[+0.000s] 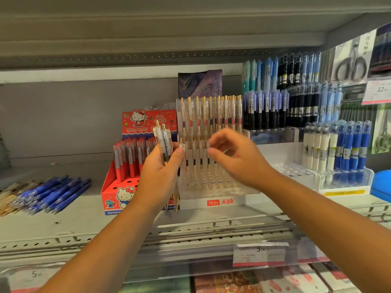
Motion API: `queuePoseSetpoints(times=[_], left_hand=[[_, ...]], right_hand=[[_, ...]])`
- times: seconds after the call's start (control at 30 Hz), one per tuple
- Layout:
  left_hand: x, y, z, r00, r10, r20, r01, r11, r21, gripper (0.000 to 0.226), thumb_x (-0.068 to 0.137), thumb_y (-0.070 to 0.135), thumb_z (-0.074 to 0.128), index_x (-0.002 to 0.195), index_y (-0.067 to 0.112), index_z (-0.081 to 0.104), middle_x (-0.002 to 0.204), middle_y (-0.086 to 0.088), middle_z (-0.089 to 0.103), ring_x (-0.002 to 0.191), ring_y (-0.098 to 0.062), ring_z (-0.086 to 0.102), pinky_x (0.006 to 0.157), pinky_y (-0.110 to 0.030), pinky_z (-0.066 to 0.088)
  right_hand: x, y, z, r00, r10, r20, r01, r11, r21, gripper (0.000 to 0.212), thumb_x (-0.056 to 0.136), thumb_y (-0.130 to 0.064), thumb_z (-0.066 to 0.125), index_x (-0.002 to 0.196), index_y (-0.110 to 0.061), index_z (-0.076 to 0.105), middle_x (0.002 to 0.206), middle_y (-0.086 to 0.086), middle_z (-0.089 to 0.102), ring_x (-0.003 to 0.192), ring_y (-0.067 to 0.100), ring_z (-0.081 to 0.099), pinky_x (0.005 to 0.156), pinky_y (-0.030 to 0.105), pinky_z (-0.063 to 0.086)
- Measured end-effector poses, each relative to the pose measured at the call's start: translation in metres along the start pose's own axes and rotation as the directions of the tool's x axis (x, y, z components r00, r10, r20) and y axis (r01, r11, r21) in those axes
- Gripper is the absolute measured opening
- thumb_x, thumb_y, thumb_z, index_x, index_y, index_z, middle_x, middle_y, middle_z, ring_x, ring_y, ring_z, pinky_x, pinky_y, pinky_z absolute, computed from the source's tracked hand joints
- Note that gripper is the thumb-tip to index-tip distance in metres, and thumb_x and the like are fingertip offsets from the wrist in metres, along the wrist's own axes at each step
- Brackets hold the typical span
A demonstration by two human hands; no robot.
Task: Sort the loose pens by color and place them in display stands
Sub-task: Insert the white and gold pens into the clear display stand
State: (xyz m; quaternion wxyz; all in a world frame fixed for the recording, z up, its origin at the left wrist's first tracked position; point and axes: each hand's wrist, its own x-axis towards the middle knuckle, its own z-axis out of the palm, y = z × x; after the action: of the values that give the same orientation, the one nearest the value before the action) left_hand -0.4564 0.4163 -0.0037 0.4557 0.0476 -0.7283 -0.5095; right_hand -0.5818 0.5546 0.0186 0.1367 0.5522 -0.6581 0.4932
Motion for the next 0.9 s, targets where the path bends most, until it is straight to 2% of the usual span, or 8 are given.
queuePoseSetpoints(times=[0.1,0.17,0.37,0.53,0.67,0.73,0.8,0.9], left_hand=[[0.001,0.000,0.000,0.999,0.035,-0.010,-0.036,0.999,-0.020,0.012,0.099,0.028,0.054,0.099,0.037,0.063,0.094,0.025,0.071,0.089,0.007,0.065,0.067,-0.010,0.049],[0.000,0.001,0.001,0.999,0.041,-0.012,-0.042,0.998,-0.048,0.013,0.099,0.025,0.054,0.100,0.033,0.064,0.093,0.020,0.072,0.088,0.002,0.068,0.067,-0.012,0.052],[0.003,-0.002,0.000,1.000,0.021,-0.022,-0.024,0.992,-0.120,0.014,0.100,0.027,0.053,0.107,0.032,0.064,0.099,0.013,0.074,0.095,-0.005,0.069,0.073,-0.017,0.055],[0.003,-0.003,0.000,0.999,0.028,0.028,-0.024,0.991,-0.128,0.015,0.101,0.030,0.050,0.107,0.026,0.063,0.093,0.014,0.074,0.091,-0.002,0.069,0.071,-0.014,0.052],[0.004,-0.003,0.000,0.998,0.042,-0.044,-0.047,0.991,-0.122,0.013,0.102,0.030,0.048,0.098,0.030,0.060,0.076,0.021,0.069,0.074,0.006,0.064,0.062,-0.012,0.051],[0.004,-0.002,-0.001,0.995,0.021,-0.094,-0.034,0.990,-0.136,0.013,0.103,0.030,0.047,0.095,0.032,0.058,0.063,0.016,0.063,0.062,-0.001,0.061,0.056,-0.021,0.052],[0.004,0.000,-0.001,0.995,-0.017,-0.095,-0.003,0.978,-0.207,0.012,0.103,0.030,0.046,0.096,0.030,0.055,0.057,0.008,0.056,0.054,-0.012,0.058,0.051,-0.031,0.054],[0.004,0.002,-0.001,0.996,-0.040,-0.077,0.023,0.977,-0.210,0.011,0.103,0.031,0.045,0.100,0.024,0.053,0.058,0.003,0.053,0.046,-0.014,0.052,0.045,-0.029,0.051]], right_hand=[[0.000,-0.015,0.021,0.986,0.074,0.150,-0.101,0.978,0.183,0.012,0.092,-0.020,0.064,0.104,-0.019,0.061,0.098,0.001,0.065,0.086,0.014,0.067,0.073,0.025,0.057],[0.003,-0.020,0.030,0.975,0.127,0.183,-0.174,0.948,0.267,0.018,0.092,-0.013,0.065,0.110,-0.011,0.062,0.100,0.008,0.067,0.085,0.018,0.070,0.071,0.026,0.058],[0.009,-0.022,0.041,0.973,0.180,0.147,-0.223,0.899,0.376,0.019,0.087,-0.006,0.070,0.106,-0.007,0.067,0.098,0.014,0.070,0.091,0.027,0.069,0.072,0.023,0.057],[0.010,-0.020,0.041,0.974,0.189,0.120,-0.223,0.883,0.412,0.019,0.087,-0.003,0.069,0.104,-0.008,0.064,0.093,0.016,0.069,0.081,0.022,0.069,0.073,0.028,0.059],[0.016,-0.021,0.037,0.969,0.240,0.054,-0.236,0.847,0.477,0.028,0.088,-0.002,0.067,0.107,-0.018,0.054,0.094,0.009,0.066,0.080,0.018,0.070,0.069,0.033,0.061],[0.022,-0.022,0.034,0.967,0.255,-0.012,-0.214,0.834,0.508,0.032,0.090,-0.001,0.065,0.106,-0.024,0.050,0.095,0.007,0.064,0.074,0.014,0.070,0.061,0.030,0.061],[0.027,-0.020,0.033,0.965,0.244,-0.094,-0.174,0.866,0.470,0.033,0.091,-0.002,0.064,0.107,-0.027,0.049,0.096,0.005,0.062,0.076,0.014,0.069,0.058,0.027,0.059],[0.035,-0.012,0.036,0.960,0.207,-0.188,-0.120,0.912,0.392,0.036,0.092,-0.004,0.062,0.104,-0.034,0.048,0.097,0.003,0.061,0.085,0.015,0.067,0.060,0.030,0.061]])
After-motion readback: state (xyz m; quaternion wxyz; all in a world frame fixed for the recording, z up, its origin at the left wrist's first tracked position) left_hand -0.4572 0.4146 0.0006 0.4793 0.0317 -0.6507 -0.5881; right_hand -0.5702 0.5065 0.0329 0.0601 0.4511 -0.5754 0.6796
